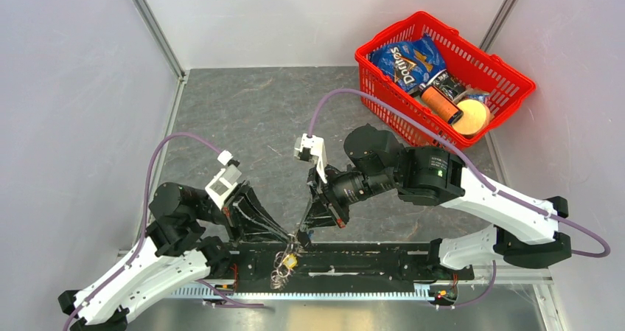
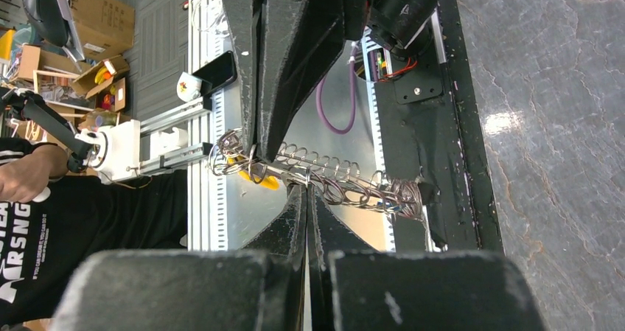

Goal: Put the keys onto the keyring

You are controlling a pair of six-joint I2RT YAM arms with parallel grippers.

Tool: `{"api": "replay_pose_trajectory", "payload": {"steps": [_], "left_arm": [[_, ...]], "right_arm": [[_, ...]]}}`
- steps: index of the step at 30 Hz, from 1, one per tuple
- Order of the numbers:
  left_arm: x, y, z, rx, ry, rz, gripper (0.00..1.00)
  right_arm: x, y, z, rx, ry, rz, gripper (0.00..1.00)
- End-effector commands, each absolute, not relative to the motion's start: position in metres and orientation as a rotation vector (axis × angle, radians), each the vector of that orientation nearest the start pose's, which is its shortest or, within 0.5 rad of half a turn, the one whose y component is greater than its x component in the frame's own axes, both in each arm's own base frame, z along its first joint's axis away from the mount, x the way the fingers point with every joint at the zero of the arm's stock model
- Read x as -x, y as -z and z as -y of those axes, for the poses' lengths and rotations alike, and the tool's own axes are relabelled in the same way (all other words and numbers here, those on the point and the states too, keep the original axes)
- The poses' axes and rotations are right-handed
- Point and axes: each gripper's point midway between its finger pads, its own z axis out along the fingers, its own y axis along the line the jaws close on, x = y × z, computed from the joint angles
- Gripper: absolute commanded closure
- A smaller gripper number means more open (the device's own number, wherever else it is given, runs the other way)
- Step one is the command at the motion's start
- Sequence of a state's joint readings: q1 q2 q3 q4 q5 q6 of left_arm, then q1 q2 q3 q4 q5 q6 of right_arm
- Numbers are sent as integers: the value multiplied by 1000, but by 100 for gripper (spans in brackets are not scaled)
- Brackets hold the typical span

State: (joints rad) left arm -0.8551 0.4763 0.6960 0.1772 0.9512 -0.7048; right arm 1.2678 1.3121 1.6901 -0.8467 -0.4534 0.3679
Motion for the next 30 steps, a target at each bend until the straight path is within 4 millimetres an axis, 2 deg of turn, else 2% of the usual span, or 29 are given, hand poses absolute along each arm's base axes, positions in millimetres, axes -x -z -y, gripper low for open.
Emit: {"api": "replay_pose_trajectory", "payload": {"steps": [1, 14, 30], "left_arm": [[20, -390, 221, -1124, 1785, -1091, 98], [25, -396, 214, -1120, 1765, -1040, 98], [14, -405, 215, -1053, 1714, -1032, 98]], "right_arm": [[-17, -395, -354, 1262, -1409, -1905, 100], [-14, -389, -353, 1254, -1431, -1922, 100], [-2, -383, -347, 1267, -1521, -1892, 100]]}}
